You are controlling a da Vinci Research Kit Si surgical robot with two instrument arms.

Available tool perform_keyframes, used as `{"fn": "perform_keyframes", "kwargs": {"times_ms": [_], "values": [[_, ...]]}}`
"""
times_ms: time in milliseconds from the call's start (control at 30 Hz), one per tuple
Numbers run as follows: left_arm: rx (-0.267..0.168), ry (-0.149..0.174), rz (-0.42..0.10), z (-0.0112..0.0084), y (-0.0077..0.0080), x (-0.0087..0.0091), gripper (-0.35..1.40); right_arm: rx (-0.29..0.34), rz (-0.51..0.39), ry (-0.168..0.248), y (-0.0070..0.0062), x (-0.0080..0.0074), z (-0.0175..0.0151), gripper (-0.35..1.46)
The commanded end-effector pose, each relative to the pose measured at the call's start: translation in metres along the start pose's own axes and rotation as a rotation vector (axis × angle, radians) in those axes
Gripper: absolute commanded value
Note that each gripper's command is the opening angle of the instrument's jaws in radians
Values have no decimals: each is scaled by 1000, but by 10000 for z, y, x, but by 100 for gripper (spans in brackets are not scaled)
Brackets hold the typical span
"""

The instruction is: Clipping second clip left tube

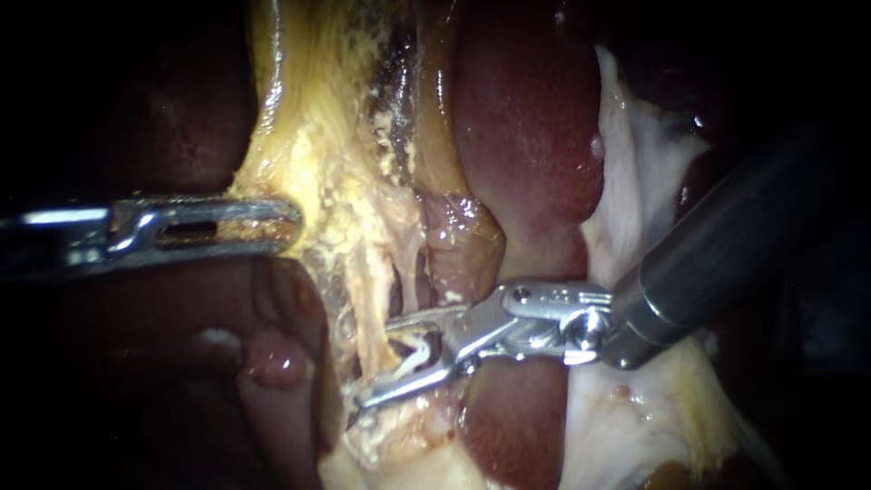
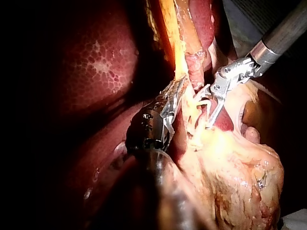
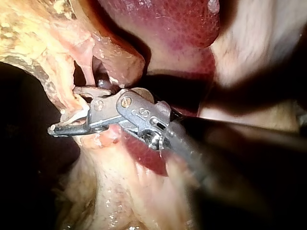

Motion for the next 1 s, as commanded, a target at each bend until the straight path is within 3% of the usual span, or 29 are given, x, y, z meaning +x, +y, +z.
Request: {"fn": "perform_keyframes", "kwargs": {"times_ms": [33, 467, 633, 700, 1000], "values": [[1, 0, 0, 0, 1, 0, -35, 5, 2, -3, 0, -1, 1, 46], [1, 0, 1, 3, 4, 0, -35, 11, 4, -8, 4, -8, 16, 37], [1, 0, 1, 4, 5, 1, -35, 15, 22, -8, 4, -7, 16, 4], [1, 0, 1, 4, 5, 1, -35, -5, 23, -2, 4, -7, 14, -31], [1, 0, 1, 4, 4, 1, -35, -17, 50, 5, 9, -5, 7, -35]]}}
